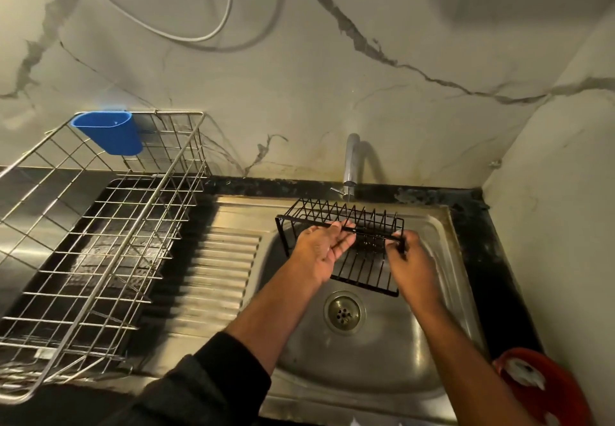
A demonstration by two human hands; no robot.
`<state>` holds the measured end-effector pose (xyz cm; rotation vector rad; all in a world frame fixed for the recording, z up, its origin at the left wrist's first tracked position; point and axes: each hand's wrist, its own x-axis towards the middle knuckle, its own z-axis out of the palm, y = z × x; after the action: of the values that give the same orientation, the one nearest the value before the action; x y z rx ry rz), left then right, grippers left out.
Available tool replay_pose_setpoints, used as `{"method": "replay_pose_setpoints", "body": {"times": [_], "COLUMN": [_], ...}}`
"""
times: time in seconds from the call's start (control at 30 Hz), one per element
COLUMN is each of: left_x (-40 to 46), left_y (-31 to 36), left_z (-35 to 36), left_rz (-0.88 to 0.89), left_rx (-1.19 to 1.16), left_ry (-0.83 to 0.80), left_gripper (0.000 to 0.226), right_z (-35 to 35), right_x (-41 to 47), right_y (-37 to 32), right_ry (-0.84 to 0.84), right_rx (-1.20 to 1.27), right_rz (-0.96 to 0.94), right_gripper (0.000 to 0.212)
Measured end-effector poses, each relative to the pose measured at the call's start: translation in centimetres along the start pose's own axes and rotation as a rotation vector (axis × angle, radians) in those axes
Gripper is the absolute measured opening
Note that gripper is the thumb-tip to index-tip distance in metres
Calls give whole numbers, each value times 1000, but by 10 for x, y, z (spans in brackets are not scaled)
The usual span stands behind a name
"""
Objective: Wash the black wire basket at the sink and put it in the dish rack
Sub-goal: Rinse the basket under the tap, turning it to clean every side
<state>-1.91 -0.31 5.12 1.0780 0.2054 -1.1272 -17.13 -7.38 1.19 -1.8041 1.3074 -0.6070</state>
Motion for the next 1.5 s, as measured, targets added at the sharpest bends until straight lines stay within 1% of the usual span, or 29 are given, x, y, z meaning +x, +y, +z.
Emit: {"method": "replay_pose_setpoints", "body": {"times": [0.1,0.2,0.4,0.5,0.6,0.63,0.73,0.83,0.93,1.0,1.03,1.13,1.2,1.3,1.43,1.5], "left_x": [8,15,23,25,30,31,31,27,25,23,22,16,14,15,29,34], "left_y": [-4,-7,-7,-8,-7,-6,-2,1,2,1,0,-2,-3,-2,9,12], "left_z": [3,7,12,13,10,9,10,12,8,3,1,-3,-3,4,22,30], "left_rz": [-2,34,61,58,89,99,125,132,101,80,68,19,-8,-27,-23,-28], "left_rx": [-11,-15,-73,-132,-198,-219,-248,-247,-268,-263,-251,-175,-160,-165,-89,-32], "left_ry": [7,-1,-44,-53,-48,-46,-30,-15,3,21,24,4,-25,-65,-86,-75], "left_gripper": [43,41,42,52,75,79,85,86,82,75,67,29,15,15,25,22], "right_z": [-4,-9,-21,-18,-14,-13,-10,-8,-7,-7,-7,-8,-9,-13,-26,-33], "right_x": [6,8,-3,-3,0,2,13,24,27,26,25,19,16,15,17,18], "right_y": [0,2,-6,-2,-2,-3,-9,-12,-10,-8,-7,-4,-2,-3,-18,-27], "right_ry": [23,47,32,-18,-53,-56,-52,-19,-10,-26,-34,-39,-27,24,77,74], "right_rx": [-1,-14,19,52,81,88,64,-34,-73,-65,-56,-54,-52,-3,4,-45], "right_rz": [-14,-66,-79,-68,-60,-71,-99,-121,-123,-114,-113,-99,-92,-75,-50,-43], "right_gripper": [22,25,27,29,40,43,52,52,49,48,49,50,50,49,62,57]}}
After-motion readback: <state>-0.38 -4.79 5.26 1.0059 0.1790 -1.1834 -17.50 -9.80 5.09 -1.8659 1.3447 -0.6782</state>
